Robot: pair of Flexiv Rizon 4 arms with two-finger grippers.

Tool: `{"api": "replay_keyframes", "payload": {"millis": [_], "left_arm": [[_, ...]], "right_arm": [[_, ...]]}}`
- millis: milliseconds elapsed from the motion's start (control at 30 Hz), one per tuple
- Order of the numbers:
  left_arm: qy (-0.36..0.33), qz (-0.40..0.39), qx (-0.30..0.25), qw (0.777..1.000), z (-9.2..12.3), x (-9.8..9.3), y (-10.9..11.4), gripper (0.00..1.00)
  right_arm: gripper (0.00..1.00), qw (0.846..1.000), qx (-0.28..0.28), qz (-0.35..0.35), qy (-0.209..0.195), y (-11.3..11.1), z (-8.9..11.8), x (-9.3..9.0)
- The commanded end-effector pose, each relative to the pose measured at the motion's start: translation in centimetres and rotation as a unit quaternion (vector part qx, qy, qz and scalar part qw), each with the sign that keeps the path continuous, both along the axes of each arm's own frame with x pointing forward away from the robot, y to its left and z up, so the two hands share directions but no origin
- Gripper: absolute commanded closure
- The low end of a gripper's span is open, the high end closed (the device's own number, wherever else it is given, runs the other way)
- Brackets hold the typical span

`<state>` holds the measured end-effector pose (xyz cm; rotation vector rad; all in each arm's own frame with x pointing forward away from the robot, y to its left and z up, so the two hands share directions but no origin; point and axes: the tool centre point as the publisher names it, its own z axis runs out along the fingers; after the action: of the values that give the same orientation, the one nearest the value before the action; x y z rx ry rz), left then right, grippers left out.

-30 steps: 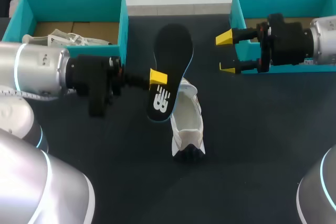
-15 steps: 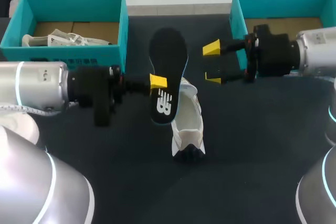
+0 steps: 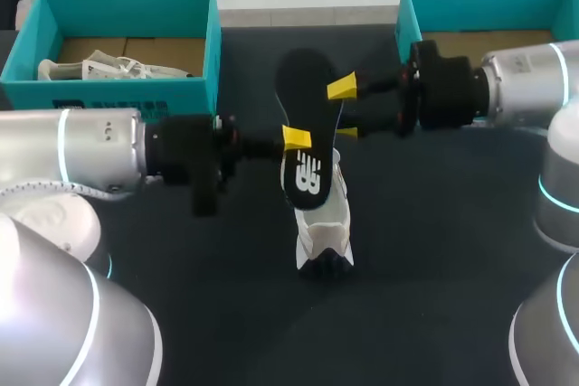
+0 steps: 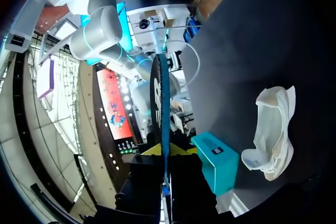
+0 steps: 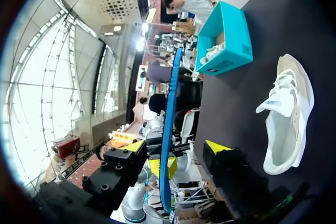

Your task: Take the shoe out of the shoebox, open the shoe tongue, remove and reinsert the insole, then place the shoe into the shoebox

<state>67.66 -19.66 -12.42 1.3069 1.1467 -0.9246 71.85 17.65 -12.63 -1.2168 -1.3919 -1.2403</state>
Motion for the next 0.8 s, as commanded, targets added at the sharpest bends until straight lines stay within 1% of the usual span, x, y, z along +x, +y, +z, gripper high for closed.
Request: {"api": "replay_keyframes", "payload": {"millis": [33,200,233,267,300,333,367,633,667,700,800], "left_arm": [[0.002,-0.001,0.003,1.000,-0.4,1.0,-1.7,1.00],[0.003,-0.003,0.005,1.000,-0.7,1.4,-2.4,1.00],[0.003,-0.004,0.006,1.000,-0.8,1.4,-2.5,1.00],[0.002,-0.004,0.007,1.000,-0.8,1.5,-2.6,1.00],[0.002,-0.005,0.007,1.000,-0.8,1.5,-2.6,1.00],[0.003,-0.005,0.007,1.000,-0.8,1.5,-2.6,1.00],[0.004,-0.005,0.007,1.000,-0.8,1.5,-2.6,1.00],[0.019,-0.005,0.015,1.000,-1.4,1.0,-2.0,1.00],[0.022,-0.007,0.014,1.000,-1.3,0.9,-1.7,0.54],[0.024,-0.008,0.014,1.000,-1.3,0.9,-1.5,0.00],[0.029,-0.005,0.017,0.999,-1.2,1.0,-0.4,0.00]], "right_arm": [[0.56,1.000,0.001,0.005,0.000,0.8,-0.1,0.7],[0.73,1.000,0.002,0.005,-0.001,0.8,-0.1,0.8],[0.78,1.000,0.002,0.005,-0.001,0.8,-0.1,0.7],[0.87,1.000,0.002,0.004,-0.001,0.8,-0.1,0.7],[0.92,1.000,0.002,0.003,-0.001,0.8,-0.1,0.7],[0.98,1.000,0.003,0.002,-0.001,0.7,-0.1,0.7],[1.00,1.000,0.003,0.001,-0.001,0.7,-0.1,0.6],[1.00,1.000,0.002,0.000,-0.002,0.6,-0.2,0.9],[1.00,1.000,0.002,0.000,-0.002,0.5,-0.2,1.0],[1.00,1.000,0.002,-0.001,-0.001,0.4,-0.3,1.0],[1.00,1.000,0.002,-0.001,0.002,0.3,-0.5,1.1]]}}
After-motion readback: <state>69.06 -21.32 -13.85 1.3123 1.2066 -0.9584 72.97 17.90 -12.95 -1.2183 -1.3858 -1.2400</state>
